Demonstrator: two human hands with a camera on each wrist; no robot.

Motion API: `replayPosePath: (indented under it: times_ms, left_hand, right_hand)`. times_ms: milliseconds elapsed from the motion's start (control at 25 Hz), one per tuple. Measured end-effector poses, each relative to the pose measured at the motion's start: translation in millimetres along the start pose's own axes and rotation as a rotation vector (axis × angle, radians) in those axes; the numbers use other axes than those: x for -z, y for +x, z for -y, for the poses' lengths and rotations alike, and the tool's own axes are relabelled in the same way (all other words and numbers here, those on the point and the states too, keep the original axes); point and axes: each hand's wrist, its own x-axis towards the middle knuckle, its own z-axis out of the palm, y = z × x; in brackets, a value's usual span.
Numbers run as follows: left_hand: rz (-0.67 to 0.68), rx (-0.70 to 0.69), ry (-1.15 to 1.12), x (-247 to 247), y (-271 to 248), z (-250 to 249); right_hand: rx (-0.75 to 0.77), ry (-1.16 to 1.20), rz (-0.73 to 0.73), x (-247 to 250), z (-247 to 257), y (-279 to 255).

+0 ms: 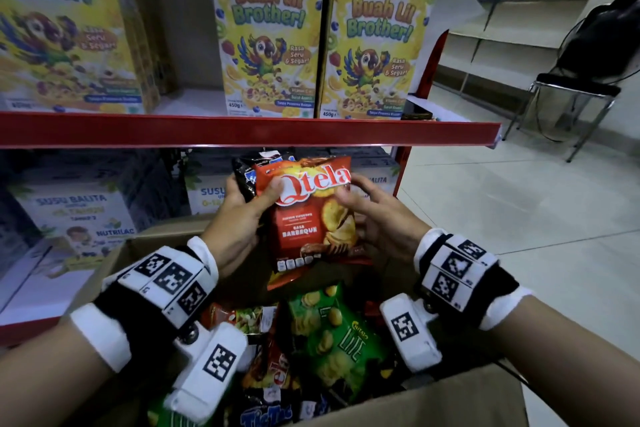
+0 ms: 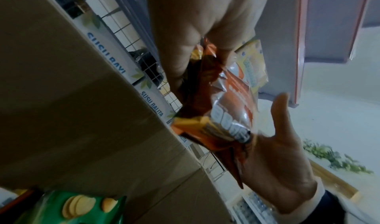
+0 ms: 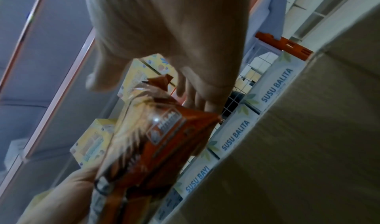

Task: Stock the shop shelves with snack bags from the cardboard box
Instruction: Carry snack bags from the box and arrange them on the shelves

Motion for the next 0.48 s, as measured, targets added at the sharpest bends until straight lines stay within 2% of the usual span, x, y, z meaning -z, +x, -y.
replayPosePath:
  times_ms: [80, 160, 240, 320, 400, 440, 480]
  left_hand:
    - [0.041, 0.022, -0.001, 4, -1, 3]
    - [0.094, 0.093, 0.054, 4, -4, 9]
    - [0.069, 0.092, 0.101, 5, -4, 13]
    - [-0.048, 0.022, 0.118, 12, 2, 11]
    - [-0.124, -0.050, 0.129, 21, 8, 5]
    - [-0.137, -0.072, 0.128, 25, 10, 3]
    - [-0.143, -0.080, 0.124, 28, 10, 2]
  right_hand:
    - [-0.005, -0.022, 0.041, -2, -3, -4]
    - [0.012, 0.005, -0.003, -5, -7, -4]
    - [-0.018, -0.035, -0.022, -6, -14, 0]
    - [-0.125, -0.107, -0.027, -1, -26, 6]
    - [-0.298, -0.162, -0.038, 9, -42, 12]
    - [-0.384, -0.246, -0.039, 12, -52, 13]
    - [-0.457, -0.427, -0.015, 18, -64, 14]
